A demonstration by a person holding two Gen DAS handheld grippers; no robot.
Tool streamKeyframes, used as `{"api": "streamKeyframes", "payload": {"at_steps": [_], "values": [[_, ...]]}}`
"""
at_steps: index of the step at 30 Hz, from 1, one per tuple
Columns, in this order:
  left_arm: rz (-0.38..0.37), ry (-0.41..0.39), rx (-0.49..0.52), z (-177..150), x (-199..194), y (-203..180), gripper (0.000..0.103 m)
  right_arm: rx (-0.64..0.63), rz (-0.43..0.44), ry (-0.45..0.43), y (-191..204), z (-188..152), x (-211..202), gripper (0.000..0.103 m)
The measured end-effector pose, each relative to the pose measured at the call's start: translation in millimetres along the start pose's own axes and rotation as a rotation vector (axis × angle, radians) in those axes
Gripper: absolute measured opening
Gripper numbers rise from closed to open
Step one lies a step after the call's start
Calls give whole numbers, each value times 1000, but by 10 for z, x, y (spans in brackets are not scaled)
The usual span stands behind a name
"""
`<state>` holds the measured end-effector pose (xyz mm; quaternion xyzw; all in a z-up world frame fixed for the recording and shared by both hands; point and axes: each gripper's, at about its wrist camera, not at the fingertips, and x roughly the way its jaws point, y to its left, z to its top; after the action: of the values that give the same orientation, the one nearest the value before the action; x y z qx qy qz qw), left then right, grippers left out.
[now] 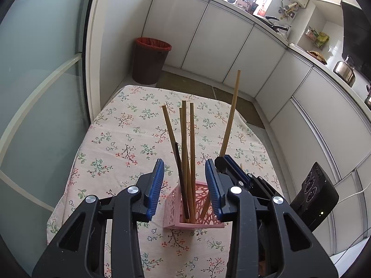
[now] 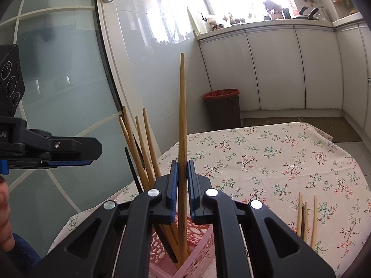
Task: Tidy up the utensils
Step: 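Lower both held chopsticks into the pink basket and open both tools, then move both open tools back over the remaining chopsticks on the cloth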
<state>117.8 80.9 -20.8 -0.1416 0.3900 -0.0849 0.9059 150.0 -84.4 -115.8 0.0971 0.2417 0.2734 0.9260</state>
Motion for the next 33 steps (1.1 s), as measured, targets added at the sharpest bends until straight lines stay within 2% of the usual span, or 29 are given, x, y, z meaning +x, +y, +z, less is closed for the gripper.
{"api": "streamKeyframes", "payload": {"at_steps": [5, 6, 8, 12, 20, 23, 26, 31, 33], "values": [[-3, 1, 6, -6, 1, -11, 36, -58, -29, 85, 45, -58, 35, 9], [-2, 1, 7, -8, 0, -11, 36, -60, -27, 123, 39, -55, 48, 10], [-7, 4, 6, -9, -2, -16, 36, -45, -13, 165, 14, -17, -5, 20], [-20, -2, 13, -2, -30, -62, 36, -22, -13, 126, -77, 177, -285, 26], [-57, 21, 69, -99, 19, -348, 36, 92, -101, 100, -604, 444, -761, 26], [-66, 47, 116, -195, 103, -569, 36, 142, -127, 124, -869, 506, -866, 26], [-79, 86, 157, -303, 232, -775, 36, 205, -168, 193, -1160, 483, -918, 26], [-110, 182, 161, -494, 553, -1047, 36, 381, -221, 300, -1634, 315, -1006, 26], [-145, 250, 152, -594, 732, -1172, 36, 426, -224, 330, -1790, 232, -1028, 27]]}}
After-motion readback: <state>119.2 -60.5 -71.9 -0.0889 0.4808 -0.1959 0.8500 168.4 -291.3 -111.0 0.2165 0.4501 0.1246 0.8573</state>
